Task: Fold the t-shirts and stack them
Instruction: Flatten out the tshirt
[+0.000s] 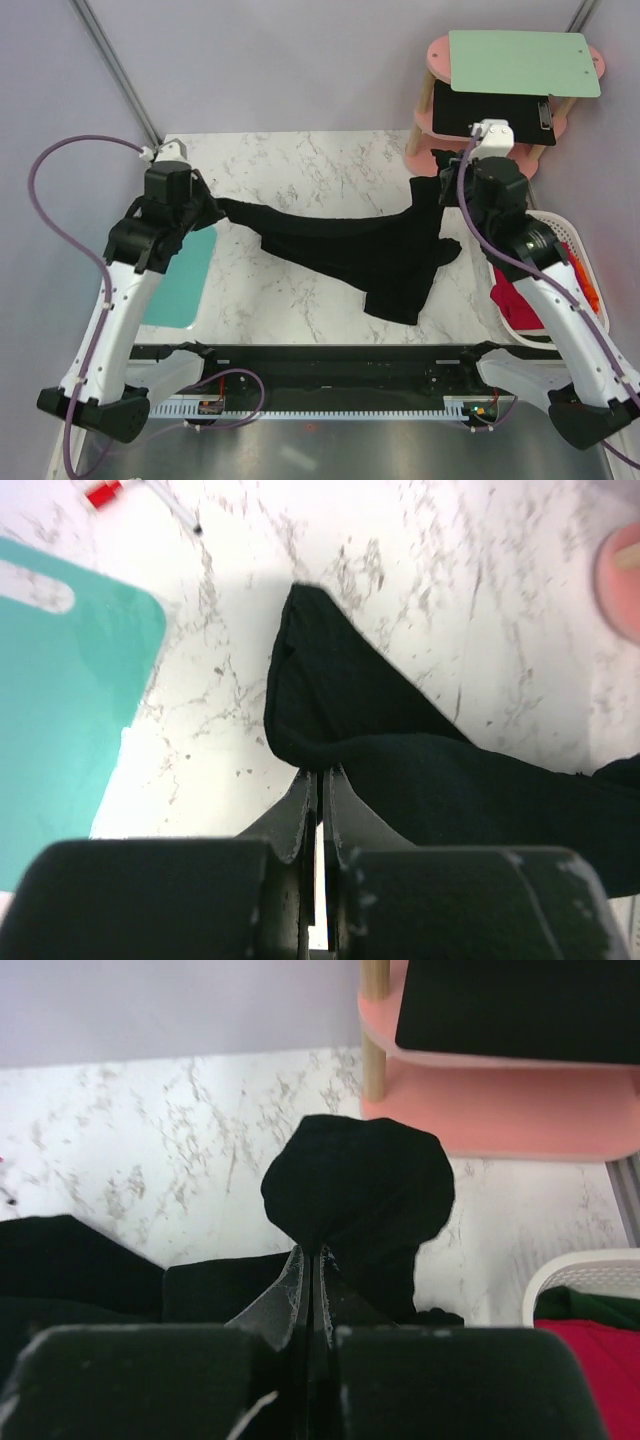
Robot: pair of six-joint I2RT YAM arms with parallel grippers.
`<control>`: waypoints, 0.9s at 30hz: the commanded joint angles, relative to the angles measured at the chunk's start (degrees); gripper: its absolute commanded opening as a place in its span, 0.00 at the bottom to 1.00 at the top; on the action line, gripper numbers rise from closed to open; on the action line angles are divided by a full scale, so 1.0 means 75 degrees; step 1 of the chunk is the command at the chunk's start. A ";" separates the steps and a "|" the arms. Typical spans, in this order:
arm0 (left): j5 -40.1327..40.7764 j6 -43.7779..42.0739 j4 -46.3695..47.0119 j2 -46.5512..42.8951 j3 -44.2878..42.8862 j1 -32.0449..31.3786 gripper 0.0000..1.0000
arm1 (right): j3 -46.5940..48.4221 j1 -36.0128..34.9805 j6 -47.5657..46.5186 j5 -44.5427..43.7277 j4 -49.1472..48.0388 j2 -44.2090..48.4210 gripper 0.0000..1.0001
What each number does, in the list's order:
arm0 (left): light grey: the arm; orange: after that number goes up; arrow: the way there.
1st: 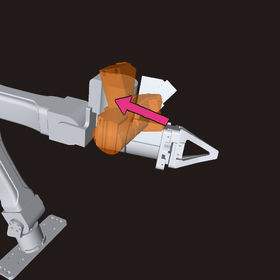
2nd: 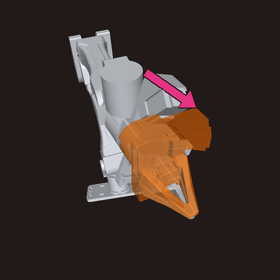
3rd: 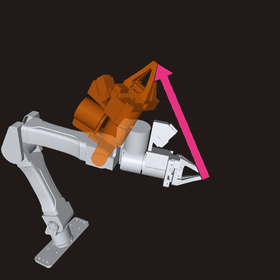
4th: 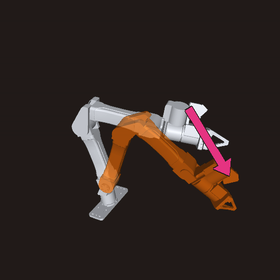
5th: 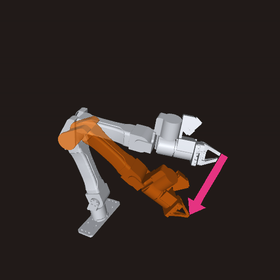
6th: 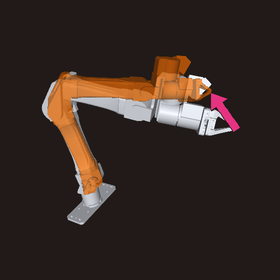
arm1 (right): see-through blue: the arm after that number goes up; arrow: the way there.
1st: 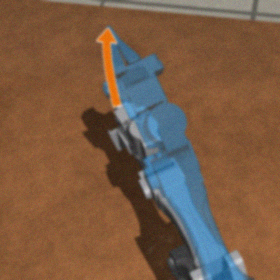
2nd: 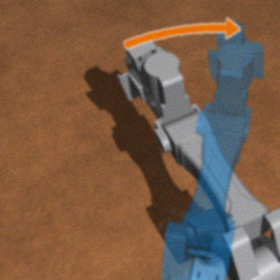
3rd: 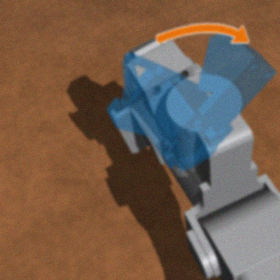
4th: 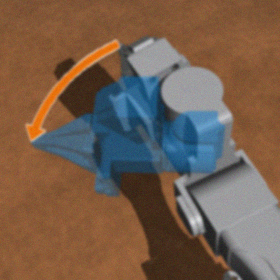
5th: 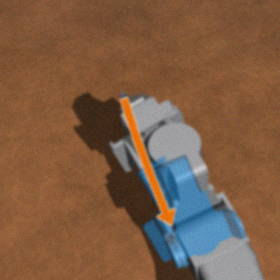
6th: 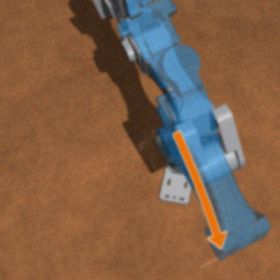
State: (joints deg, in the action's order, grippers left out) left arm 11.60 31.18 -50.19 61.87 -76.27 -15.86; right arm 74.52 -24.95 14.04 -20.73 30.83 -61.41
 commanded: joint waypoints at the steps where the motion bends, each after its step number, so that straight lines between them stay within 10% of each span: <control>1: 0.0656 -0.0384 -0.0795 -0.0794 -0.1066 -0.0007 0.02 | 0.0680 -0.0001 -0.0302 0.0454 -0.0337 0.0967 0.00; 27: 0.0153 -0.0923 -0.2787 -0.1370 -0.6575 -0.0007 0.02 | 0.4147 0.0010 -0.0537 0.1100 0.0611 0.2457 0.00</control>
State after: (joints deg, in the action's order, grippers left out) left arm 12.34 26.92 -69.41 50.48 -121.40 -15.90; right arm 99.85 -25.02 11.64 -11.07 36.25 -42.85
